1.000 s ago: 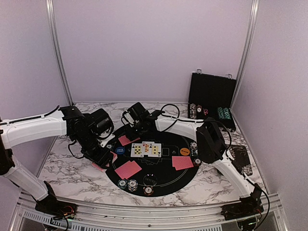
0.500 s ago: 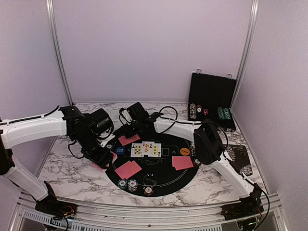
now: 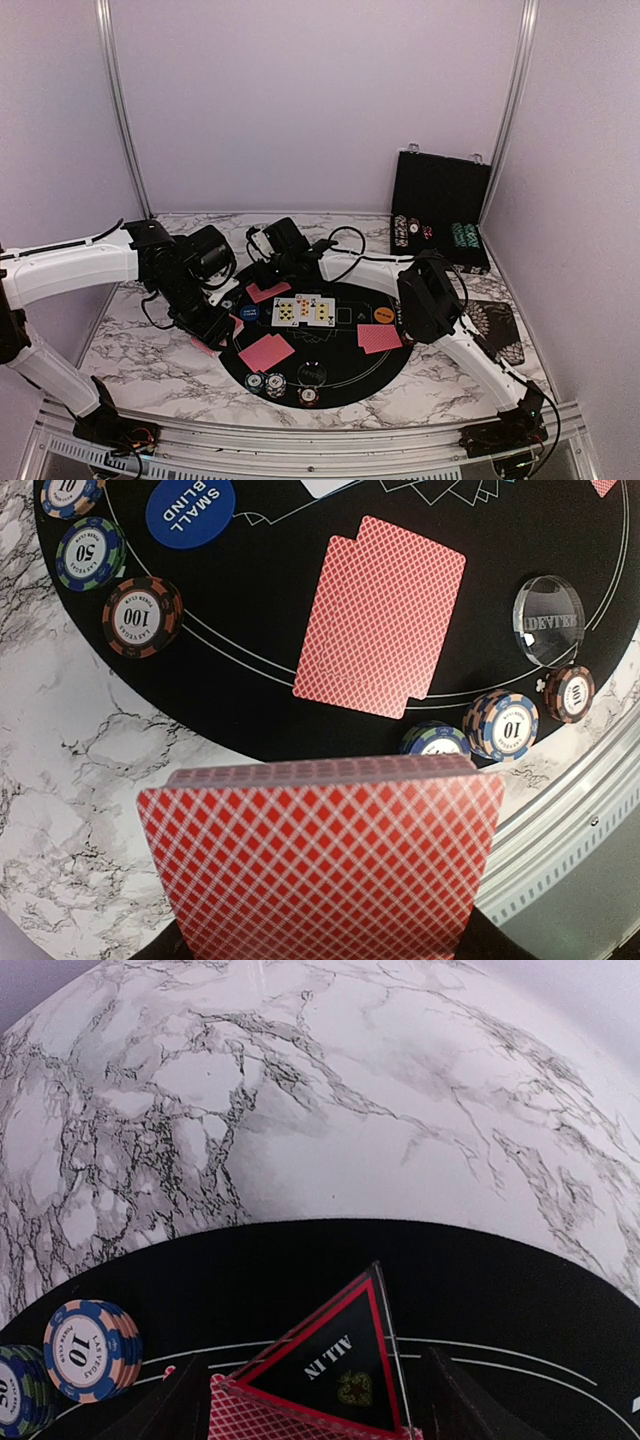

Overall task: Distribute texas hold em gaming equipment
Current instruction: Place the all-in button in the small blind area, then pick up the poker card from the face-down deck piles.

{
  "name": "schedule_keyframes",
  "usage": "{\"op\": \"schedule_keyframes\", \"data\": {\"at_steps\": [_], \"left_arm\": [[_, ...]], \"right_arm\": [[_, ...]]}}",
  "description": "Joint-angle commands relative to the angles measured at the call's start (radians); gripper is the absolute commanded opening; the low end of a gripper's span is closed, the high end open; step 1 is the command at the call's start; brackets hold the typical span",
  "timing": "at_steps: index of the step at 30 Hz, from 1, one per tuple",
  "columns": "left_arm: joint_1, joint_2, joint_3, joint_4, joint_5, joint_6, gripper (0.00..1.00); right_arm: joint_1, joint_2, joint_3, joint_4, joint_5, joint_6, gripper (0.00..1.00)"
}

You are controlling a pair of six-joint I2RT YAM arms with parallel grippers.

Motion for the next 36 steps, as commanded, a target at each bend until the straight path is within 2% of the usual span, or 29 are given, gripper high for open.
{"op": "schedule_keyframes", "data": {"at_steps": [1,11,18,26,36], "left_arm": [[0.004,0.001,0.029,-0.004,0.013,0.015,0.51],[0.005,0.010,0.041,-0.006,0.016,0.014,0.51],[0.005,0.033,0.056,-0.006,0.024,0.018,0.51],[0.003,0.064,0.081,-0.006,0.026,0.020,0.51],[-0.018,0.102,0.110,-0.006,0.019,0.029,0.51]], "right_arm": [[-0.007,-0.018,0.041,0.030,-0.014,-0.004,0.71],[-0.018,-0.093,0.004,0.000,-0.045,0.024,0.76],[-0.052,-0.235,-0.139,-0.006,-0.091,0.100,0.76],[-0.081,-0.455,-0.438,0.052,-0.218,0.202,0.76],[-0.112,-0.723,-0.922,0.302,-0.629,0.423,0.71]]}}
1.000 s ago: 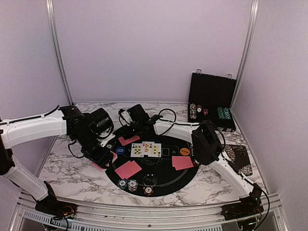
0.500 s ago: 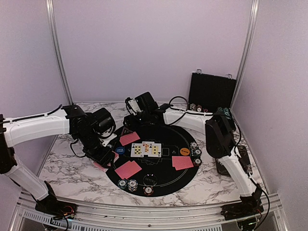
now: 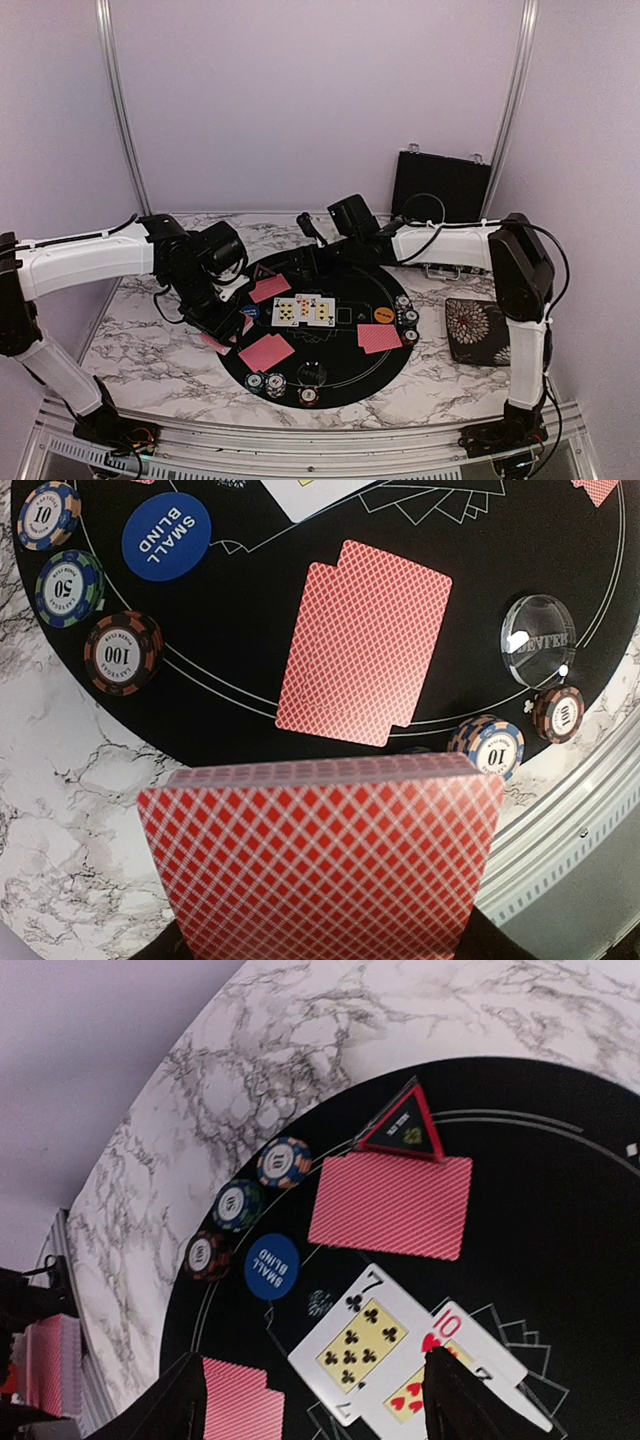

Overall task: Distribute texas hold em gaming equipment
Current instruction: Pick up the poker card from the face-down deck piles.

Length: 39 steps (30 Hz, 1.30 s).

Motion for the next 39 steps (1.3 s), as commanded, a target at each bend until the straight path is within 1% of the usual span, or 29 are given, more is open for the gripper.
{"op": "schedule_keyframes", "data": {"at_steps": [1,4,6,9,12,17,30,39], "left_arm": [[-0.017,0.023,0.041,-0.007,-0.002,0.024,0.51],[-0.033,0.034,0.049,-0.006,-0.007,0.024,0.51],[-0.045,0.042,0.059,-0.005,-0.010,0.024,0.51],[-0.059,0.054,0.074,-0.004,-0.015,0.027,0.51],[-0.073,0.064,0.091,-0.005,-0.015,0.029,0.51],[-0.087,0.078,0.111,-0.004,-0.015,0.034,0.51],[-0.098,0.082,0.130,-0.005,-0.016,0.039,0.51],[-0.103,0.081,0.131,-0.004,-0.018,0.038,0.51]], "right_arm": [[-0.007,-0.097,-0.162,0.198,-0.276,0.164,0.70],[-0.003,-0.130,-0.281,0.342,-0.400,0.275,0.70],[0.001,-0.143,-0.340,0.423,-0.456,0.343,0.69],[0.017,-0.154,-0.392,0.482,-0.489,0.402,0.69],[0.040,-0.146,-0.405,0.524,-0.520,0.451,0.69],[0.061,-0.125,-0.436,0.656,-0.549,0.577,0.69],[0.099,-0.044,-0.397,0.723,-0.572,0.672,0.64],[0.123,-0.008,-0.366,0.806,-0.589,0.752,0.62]]}}
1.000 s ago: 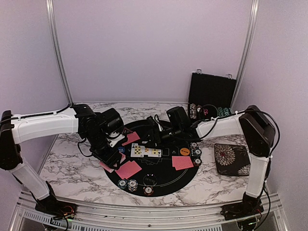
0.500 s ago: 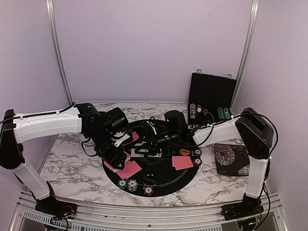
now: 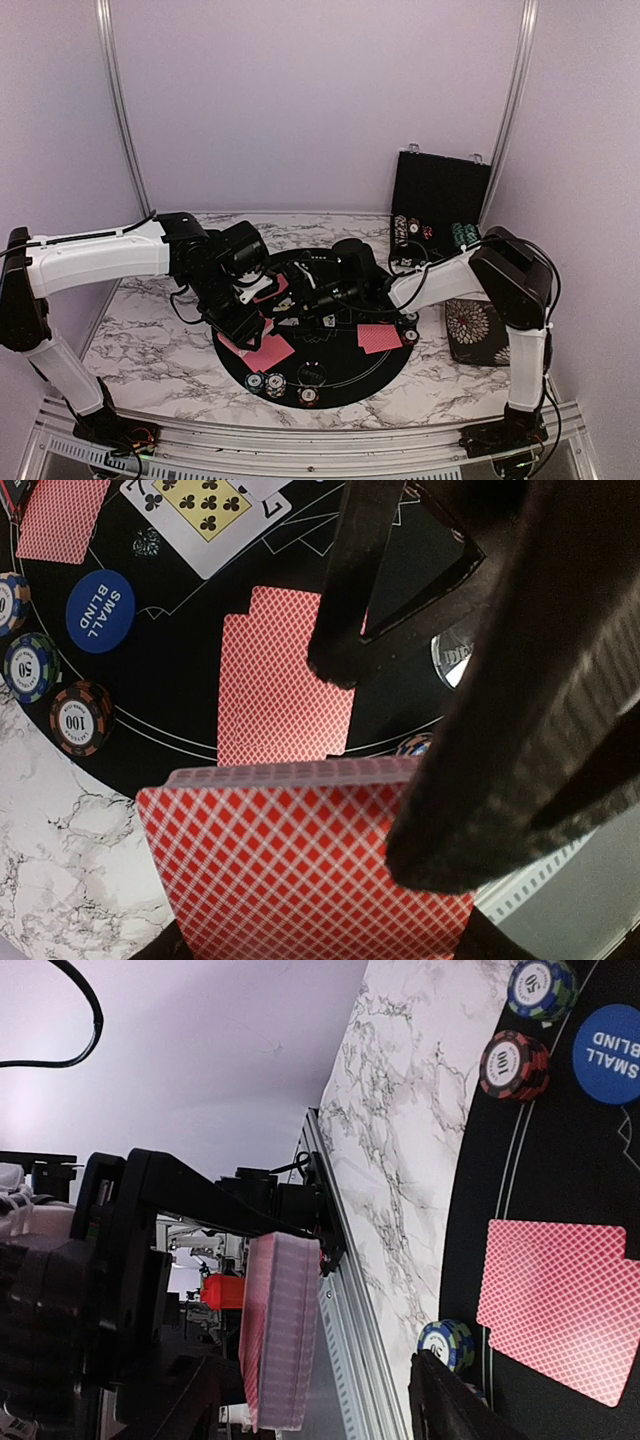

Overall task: Distribute texas hold em gaming equipment
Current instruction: Pick up the poker card from the face-down deck piles.

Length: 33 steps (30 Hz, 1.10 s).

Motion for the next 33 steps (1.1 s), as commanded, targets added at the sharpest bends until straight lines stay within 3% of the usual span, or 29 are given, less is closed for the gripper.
{"op": "schedule_keyframes", "data": {"at_steps": [1,14,33], "left_arm": [[-0.006,0.003,0.023,-0.005,-0.007,0.017,0.51],[-0.007,-0.014,0.013,-0.003,-0.016,0.014,0.51],[-0.007,-0.035,-0.002,0.000,-0.022,0.010,0.51]], "right_arm": [[0.019,0.025,0.055,0.079,-0.021,0.053,0.62],[0.058,0.070,0.094,0.104,-0.028,0.089,0.58],[0.048,0.077,0.068,0.061,0.023,0.066,0.43]]}}
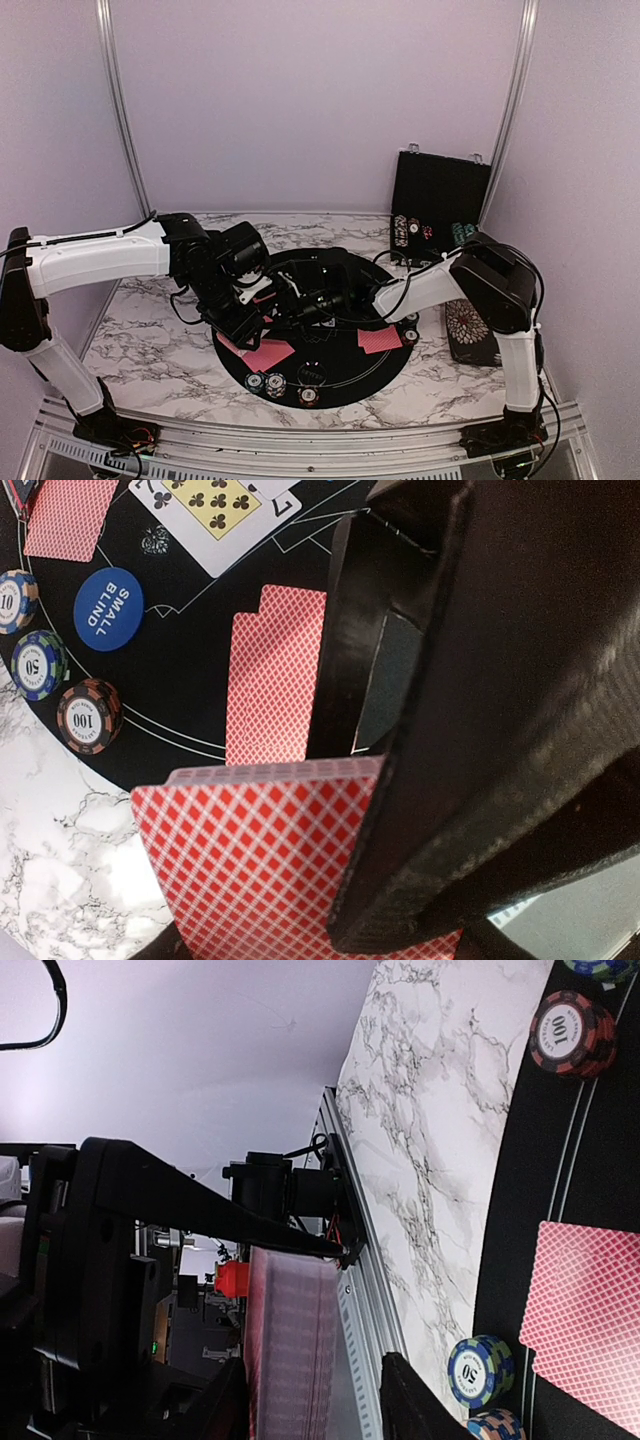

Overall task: Distribute texas hold em gaming equipment
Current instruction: Pick up the poker card from the face-down deck piles.

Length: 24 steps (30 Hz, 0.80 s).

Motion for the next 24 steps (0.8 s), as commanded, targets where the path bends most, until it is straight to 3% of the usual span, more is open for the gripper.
{"op": "schedule_keyframes", "data": {"at_steps": [1,24], "left_arm": [[-0.003,-0.036,-0.001,0.000,-0.003,0.011,0.51],[-0.003,-0.042,-0.019,0.005,-0.004,0.007,0.51]], "right_arm": [[-0.009,-0.013,0.004,-0.027,0.037,-0.026,0.42],[-0.038,-0.058,-0.032,-0.030,0.055,-0.035,0.39]]}}
